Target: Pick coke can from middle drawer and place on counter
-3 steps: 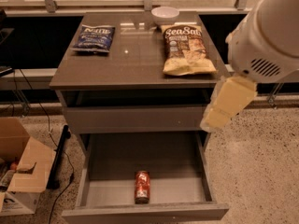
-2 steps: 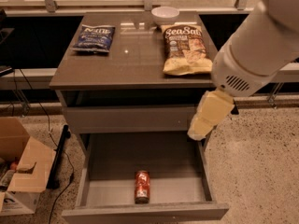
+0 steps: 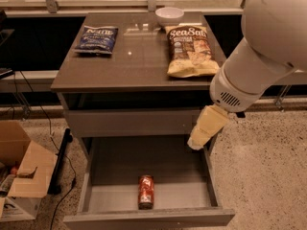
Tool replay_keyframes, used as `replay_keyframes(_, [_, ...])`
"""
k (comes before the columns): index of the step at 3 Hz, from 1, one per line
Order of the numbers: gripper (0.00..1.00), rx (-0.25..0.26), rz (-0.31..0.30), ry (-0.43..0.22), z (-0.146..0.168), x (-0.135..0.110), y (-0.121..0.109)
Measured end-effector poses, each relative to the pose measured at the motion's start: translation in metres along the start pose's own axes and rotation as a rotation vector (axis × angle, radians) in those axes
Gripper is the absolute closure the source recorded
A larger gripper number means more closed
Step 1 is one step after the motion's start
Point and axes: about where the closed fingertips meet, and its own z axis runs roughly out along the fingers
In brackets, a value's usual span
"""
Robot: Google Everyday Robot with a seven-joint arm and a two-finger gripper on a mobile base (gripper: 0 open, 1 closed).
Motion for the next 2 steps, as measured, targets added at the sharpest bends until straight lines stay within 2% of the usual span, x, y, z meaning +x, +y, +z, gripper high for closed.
replay_keyframes(1, [0.0, -0.049, 0.025, 0.037, 0.043, -0.006, 0.016])
replay_keyframes(2, [0.0, -0.163, 0.125, 0.099, 0.128, 0.0, 0.052])
